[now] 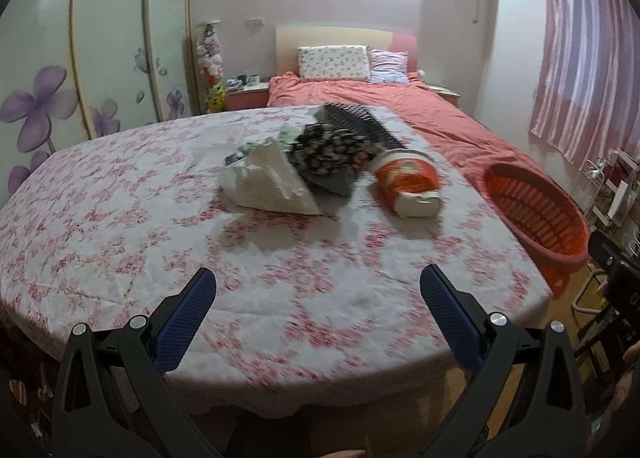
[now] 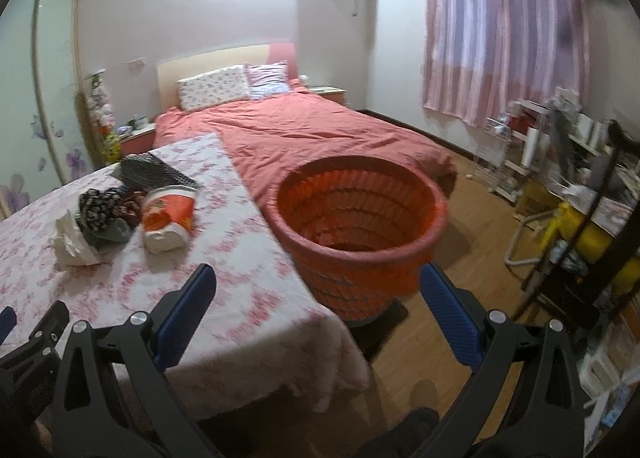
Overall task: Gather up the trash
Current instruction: 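Grasp the red paper cup with the right tool while the left tool nears the tissue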
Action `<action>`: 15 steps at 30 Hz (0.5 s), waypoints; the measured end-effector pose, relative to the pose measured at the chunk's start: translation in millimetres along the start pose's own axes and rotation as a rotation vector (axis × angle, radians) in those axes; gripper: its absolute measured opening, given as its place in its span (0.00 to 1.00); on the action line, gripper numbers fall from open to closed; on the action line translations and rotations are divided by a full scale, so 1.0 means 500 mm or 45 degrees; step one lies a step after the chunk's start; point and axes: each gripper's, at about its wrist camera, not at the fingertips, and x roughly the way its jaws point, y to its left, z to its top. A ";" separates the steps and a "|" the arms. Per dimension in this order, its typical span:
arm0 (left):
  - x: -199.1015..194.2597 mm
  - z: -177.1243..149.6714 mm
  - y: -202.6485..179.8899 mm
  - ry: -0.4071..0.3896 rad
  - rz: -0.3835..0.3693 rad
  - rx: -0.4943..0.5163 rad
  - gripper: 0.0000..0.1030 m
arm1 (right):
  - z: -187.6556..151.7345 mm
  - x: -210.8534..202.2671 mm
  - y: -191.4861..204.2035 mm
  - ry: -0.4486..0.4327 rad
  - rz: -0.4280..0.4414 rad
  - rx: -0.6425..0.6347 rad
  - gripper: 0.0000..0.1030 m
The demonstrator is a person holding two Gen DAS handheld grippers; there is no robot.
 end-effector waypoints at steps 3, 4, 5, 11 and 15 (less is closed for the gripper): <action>0.021 0.011 0.038 0.010 0.025 -0.034 0.98 | 0.017 0.030 0.040 -0.003 0.055 -0.037 0.96; 0.025 0.012 0.043 0.013 0.030 -0.039 0.98 | 0.019 0.037 0.050 -0.003 0.071 -0.044 0.96; 0.034 0.018 0.058 0.020 0.039 -0.055 0.98 | 0.026 0.049 0.065 0.000 0.091 -0.053 0.96; 0.074 0.045 0.115 0.022 0.058 -0.116 0.98 | 0.064 0.145 0.160 0.076 0.230 -0.079 0.94; 0.099 0.066 0.141 0.017 0.080 -0.128 0.98 | 0.074 0.223 0.209 0.174 0.259 -0.076 0.94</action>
